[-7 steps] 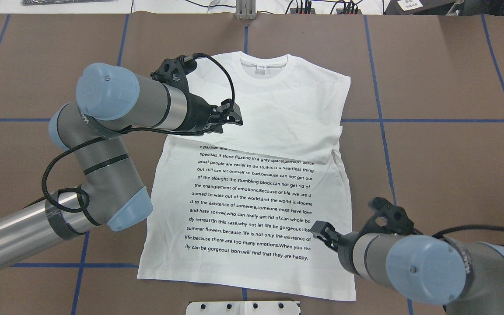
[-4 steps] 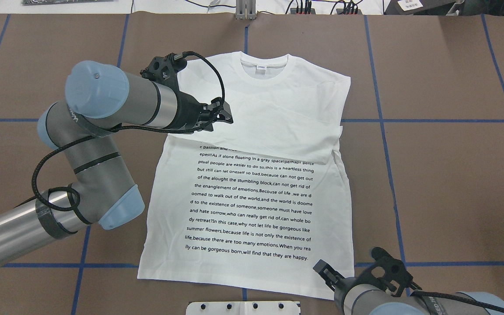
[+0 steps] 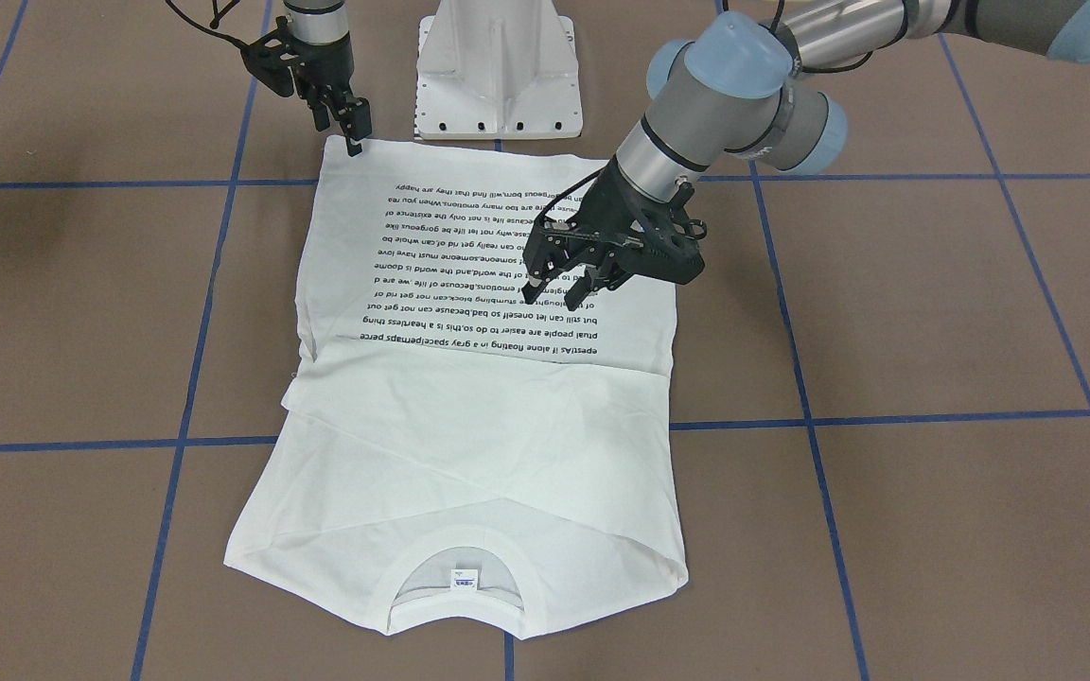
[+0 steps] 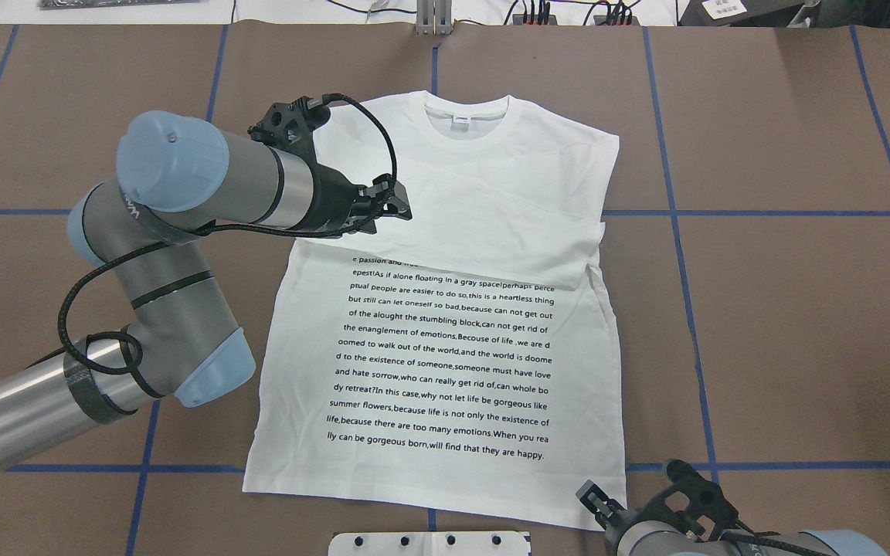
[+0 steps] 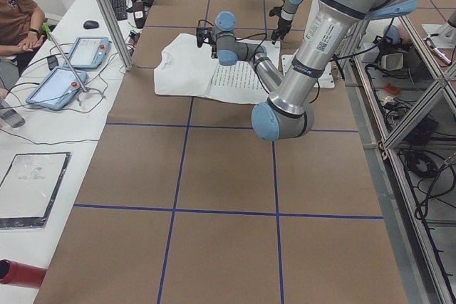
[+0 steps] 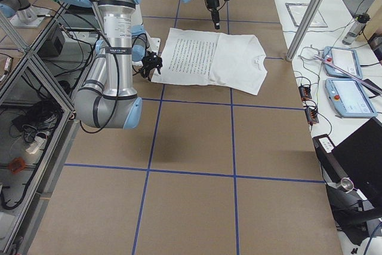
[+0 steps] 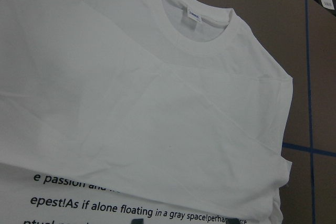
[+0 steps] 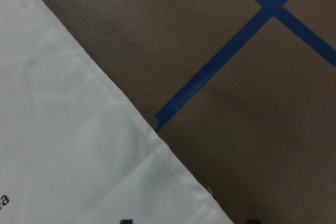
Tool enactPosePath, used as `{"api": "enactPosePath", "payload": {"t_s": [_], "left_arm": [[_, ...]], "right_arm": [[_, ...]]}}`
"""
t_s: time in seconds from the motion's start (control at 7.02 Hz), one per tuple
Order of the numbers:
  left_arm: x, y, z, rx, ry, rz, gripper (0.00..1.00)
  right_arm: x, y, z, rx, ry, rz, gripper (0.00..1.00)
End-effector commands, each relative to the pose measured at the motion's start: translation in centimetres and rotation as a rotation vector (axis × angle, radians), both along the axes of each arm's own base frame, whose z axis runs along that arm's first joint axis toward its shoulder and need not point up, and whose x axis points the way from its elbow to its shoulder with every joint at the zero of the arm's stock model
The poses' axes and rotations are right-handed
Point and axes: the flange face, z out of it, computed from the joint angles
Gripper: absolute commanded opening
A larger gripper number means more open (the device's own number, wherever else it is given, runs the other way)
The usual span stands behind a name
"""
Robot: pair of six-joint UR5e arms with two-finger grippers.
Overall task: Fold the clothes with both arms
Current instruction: 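Move the left gripper to the hem corner nearest the robot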
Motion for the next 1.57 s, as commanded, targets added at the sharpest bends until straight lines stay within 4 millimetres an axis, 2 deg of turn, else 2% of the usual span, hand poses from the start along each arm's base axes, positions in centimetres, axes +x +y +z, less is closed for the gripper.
{"api": "enactPosePath", "payload": {"t_s": [0.0,0.14,0.28,0.43,0.57,0.71,0.85,1.0,1.14,1.28,1.42], "left_arm": [[0.1,0.0,0.1,-0.002,-0.001,0.0,0.62],[0.1,0.0,0.1,-0.003,-0.001,0.0,0.62],[0.1,0.0,0.1,-0.003,-0.001,0.0,0.62],[0.0,0.1,-0.1,-0.002,0.002,0.0,0.62],[-0.1,0.1,-0.1,-0.009,0.004,-0.002,0.62],[-0.3,0.1,0.1,-0.018,0.001,-0.005,0.62],[0.0,1.1,2.9,-0.063,-0.025,0.006,0.62],[0.9,2.9,4.6,-0.134,-0.04,0.018,0.62],[1.6,7.6,7.7,-0.179,-0.077,0.063,0.62],[-1.3,12.4,9.4,-0.208,-0.111,0.096,0.62],[-2.8,16.5,10.1,-0.272,-0.191,0.124,0.62]], "right_arm": [[-0.1,0.1,0.2,-0.001,0.004,-0.002,0.58],[0.0,0.2,0.0,-0.006,0.0,-0.005,0.4],[-0.1,0.2,0.2,-0.007,0.004,-0.006,0.17],[0.1,0.1,-0.1,-0.01,-0.001,-0.007,0.0],[0.0,0.3,0.3,-0.018,0.008,-0.015,0.0],[0.1,0.4,-0.2,-0.029,-0.003,-0.024,0.0],[0.9,0.3,-1.5,-0.04,-0.031,-0.027,0.0],[1.3,0.4,-2.1,-0.055,-0.044,-0.037,0.0],[2.5,-0.2,-3.6,-0.072,-0.078,-0.037,0.0],[2.7,-0.5,-3.8,-0.082,-0.081,-0.038,0.0],[2.8,-0.7,-3.8,-0.082,-0.083,-0.036,0.0]]}}
